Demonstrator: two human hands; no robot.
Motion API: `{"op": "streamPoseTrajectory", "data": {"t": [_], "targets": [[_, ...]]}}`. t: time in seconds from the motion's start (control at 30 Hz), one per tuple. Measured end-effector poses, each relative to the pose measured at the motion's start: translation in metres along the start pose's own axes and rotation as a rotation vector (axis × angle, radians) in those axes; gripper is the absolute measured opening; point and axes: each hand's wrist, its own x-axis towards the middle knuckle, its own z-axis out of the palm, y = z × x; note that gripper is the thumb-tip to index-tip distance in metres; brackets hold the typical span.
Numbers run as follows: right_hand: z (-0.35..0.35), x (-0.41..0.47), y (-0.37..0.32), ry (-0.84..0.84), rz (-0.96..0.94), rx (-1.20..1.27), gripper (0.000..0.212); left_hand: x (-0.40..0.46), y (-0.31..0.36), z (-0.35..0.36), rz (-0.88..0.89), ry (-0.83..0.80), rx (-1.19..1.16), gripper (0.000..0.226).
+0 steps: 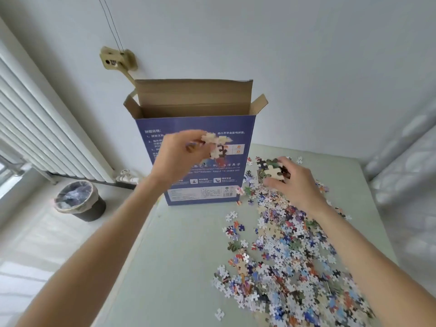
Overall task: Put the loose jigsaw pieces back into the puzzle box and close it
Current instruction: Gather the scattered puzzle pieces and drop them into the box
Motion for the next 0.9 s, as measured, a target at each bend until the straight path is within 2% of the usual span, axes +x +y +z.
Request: {"op": "streamPoseTrajectory", "data": {"t": [0.1, 0.2, 0.4, 0.6, 0.73, 0.9], "targets": [[-0.021, 0.033, -0.025, 0.033, -0.087, 0.056, 0.033, 0.050, 0.012, -0.034, 0.074, 0.148, -0.036, 0.012], [-0.036, 0.063, -0.050, 0.061, -0.160, 0.101, 0.030, 0.087, -0.003, -0.047, 0.088, 0.220, 0.065, 0.009], [-0.043, 0.119, -0.100, 0.106, -0.346, 0.071, 0.026, 0.103, -0.057, -0.044, 0.353, -0.043, 0.410, 0.014], [-0.016, 0.155, -0.122, 0.024, -0.446, -0.098, 0.030, 0.111, -0.066, -0.048, 0.032, -0.208, 0.590, 0.023], [0.008, 0.161, -0.117, -0.051, -0.502, -0.273, 0.036, 0.110, -0.067, -0.055, -0.001, -0.205, 0.615, 0.039], [0.015, 0.169, -0.112, -0.096, -0.478, -0.354, 0.039, 0.106, -0.068, -0.061, -0.011, -0.228, 0.581, 0.038]]}}
